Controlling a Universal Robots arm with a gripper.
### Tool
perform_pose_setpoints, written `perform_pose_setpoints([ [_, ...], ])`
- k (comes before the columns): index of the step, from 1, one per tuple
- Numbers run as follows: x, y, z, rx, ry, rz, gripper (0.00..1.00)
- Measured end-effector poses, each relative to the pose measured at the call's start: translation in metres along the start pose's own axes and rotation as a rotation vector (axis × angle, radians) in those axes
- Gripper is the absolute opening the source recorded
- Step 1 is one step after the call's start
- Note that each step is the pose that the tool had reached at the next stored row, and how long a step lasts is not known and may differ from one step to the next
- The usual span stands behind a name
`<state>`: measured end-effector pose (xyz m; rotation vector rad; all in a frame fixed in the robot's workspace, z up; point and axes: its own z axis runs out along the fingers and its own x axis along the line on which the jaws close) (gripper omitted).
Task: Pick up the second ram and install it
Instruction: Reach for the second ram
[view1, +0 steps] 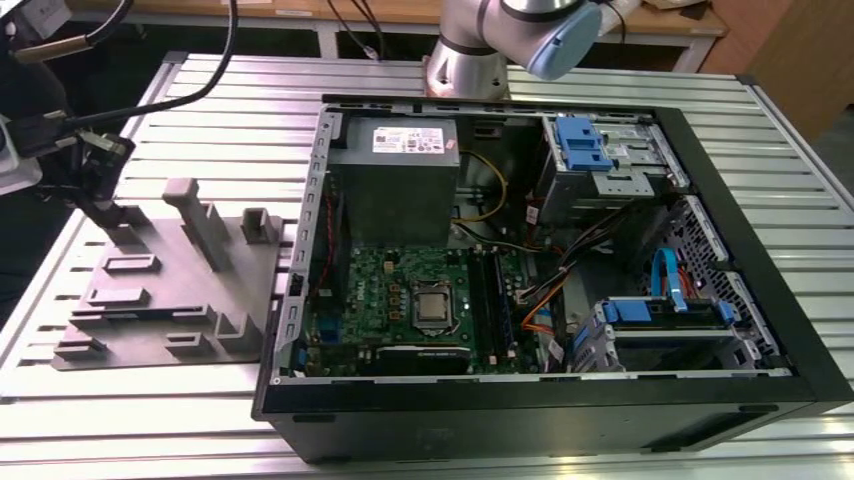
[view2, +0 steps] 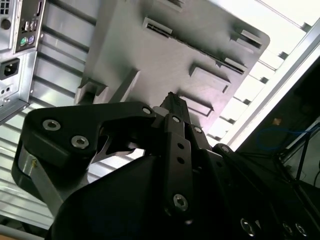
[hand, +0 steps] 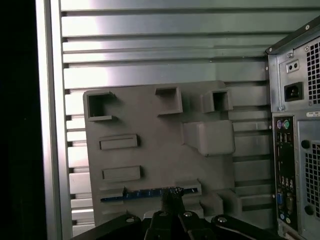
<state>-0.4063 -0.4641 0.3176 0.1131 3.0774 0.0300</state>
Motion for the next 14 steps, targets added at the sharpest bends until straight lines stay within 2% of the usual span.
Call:
perform_pose_setpoints([
  [6,0.0014,-0.0047,0.0069,0.0011,0.0082,0.000,0.07],
  [14,0.0042,-0.0144,0.0131,0.0012,0.0111,0.000,0.07],
])
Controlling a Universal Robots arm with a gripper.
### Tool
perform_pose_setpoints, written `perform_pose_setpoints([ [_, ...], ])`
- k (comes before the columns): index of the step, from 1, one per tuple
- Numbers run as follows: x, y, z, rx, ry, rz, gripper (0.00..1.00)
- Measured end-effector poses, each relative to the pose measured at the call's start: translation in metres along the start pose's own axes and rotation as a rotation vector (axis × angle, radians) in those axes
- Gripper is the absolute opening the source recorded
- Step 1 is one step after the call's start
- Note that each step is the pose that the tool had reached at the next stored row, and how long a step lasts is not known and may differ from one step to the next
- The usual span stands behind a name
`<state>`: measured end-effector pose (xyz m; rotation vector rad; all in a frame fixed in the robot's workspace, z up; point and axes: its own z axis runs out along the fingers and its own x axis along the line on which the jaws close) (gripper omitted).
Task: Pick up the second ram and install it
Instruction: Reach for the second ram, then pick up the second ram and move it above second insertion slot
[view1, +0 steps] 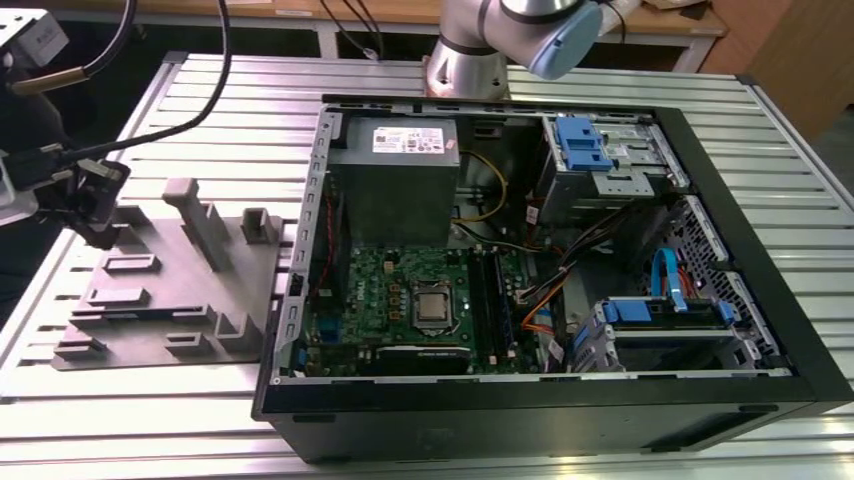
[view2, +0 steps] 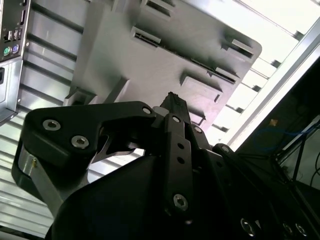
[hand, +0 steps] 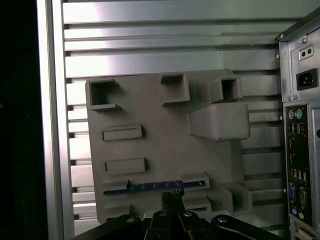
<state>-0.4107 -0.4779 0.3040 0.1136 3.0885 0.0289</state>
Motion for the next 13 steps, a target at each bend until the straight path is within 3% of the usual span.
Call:
perform_pose_setpoints([
  [8,0.0011,-0.0080,0.0037,0.0001,0.0015,0.000,0.07],
  [13,0.0011,-0.0086,0.0037,0.0002,0.0014,0.000,0.07],
])
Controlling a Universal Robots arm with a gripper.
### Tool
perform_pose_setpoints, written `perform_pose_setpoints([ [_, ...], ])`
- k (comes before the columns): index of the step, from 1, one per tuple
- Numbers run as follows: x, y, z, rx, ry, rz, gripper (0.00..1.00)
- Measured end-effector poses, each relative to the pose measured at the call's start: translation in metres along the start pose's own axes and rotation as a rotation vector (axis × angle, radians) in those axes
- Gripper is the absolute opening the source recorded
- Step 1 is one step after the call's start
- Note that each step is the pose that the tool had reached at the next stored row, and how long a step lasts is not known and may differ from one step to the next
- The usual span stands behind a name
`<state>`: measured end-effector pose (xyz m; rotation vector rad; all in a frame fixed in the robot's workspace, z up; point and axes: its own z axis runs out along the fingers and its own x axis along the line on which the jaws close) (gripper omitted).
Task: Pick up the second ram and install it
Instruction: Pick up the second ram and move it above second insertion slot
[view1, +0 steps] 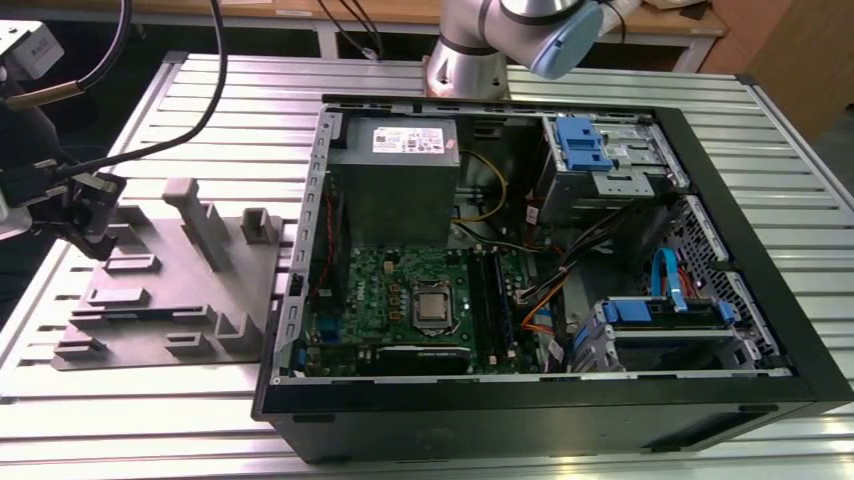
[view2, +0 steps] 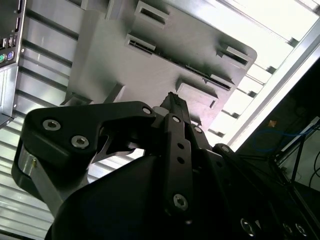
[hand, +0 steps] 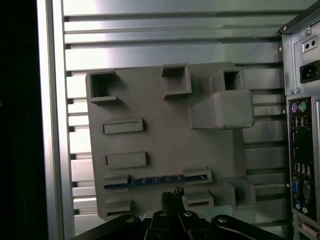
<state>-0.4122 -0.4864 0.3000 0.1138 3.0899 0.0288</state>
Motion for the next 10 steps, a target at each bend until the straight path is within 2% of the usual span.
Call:
perform_pose_setpoints([
  [10,0.0000,-0.0002,0.0000,0.0000,0.0000,0.000,0.07],
])
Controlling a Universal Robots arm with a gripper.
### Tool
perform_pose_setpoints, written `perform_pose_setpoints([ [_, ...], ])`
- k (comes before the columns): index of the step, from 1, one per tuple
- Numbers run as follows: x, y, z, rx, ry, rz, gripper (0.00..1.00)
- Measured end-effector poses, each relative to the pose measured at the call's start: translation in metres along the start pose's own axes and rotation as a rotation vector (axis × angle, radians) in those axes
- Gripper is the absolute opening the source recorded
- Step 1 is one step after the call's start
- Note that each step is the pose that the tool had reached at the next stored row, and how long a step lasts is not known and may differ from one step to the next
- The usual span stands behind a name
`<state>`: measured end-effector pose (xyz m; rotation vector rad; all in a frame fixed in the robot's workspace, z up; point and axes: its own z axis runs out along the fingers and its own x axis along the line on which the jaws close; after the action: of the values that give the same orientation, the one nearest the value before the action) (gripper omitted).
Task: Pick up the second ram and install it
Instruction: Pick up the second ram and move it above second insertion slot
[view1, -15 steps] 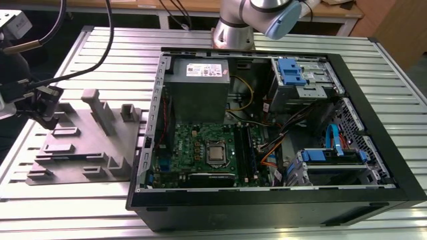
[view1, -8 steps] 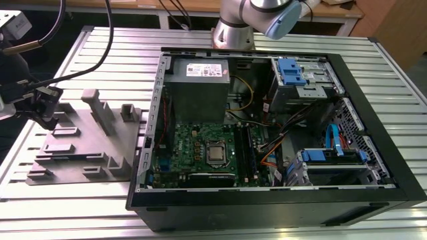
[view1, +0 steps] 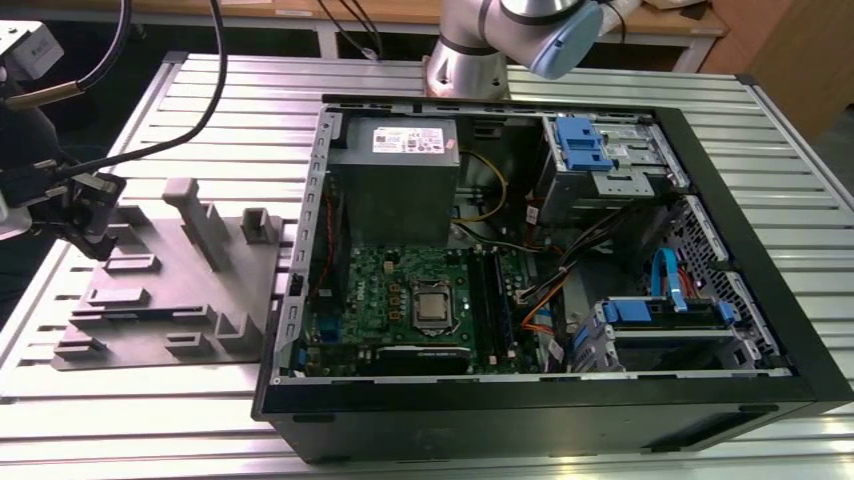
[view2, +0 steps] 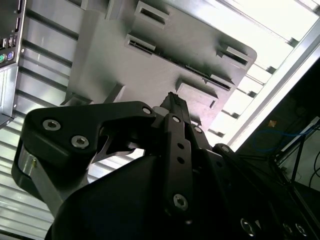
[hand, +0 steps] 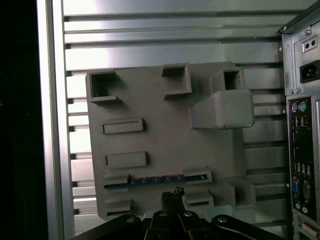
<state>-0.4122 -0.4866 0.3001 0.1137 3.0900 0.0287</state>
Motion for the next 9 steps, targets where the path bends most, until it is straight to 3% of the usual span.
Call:
perform_pose_setpoints([
  [9,0.0000,0.0000,0.0001,-0.0025,0.0010,-0.050,0.07],
])
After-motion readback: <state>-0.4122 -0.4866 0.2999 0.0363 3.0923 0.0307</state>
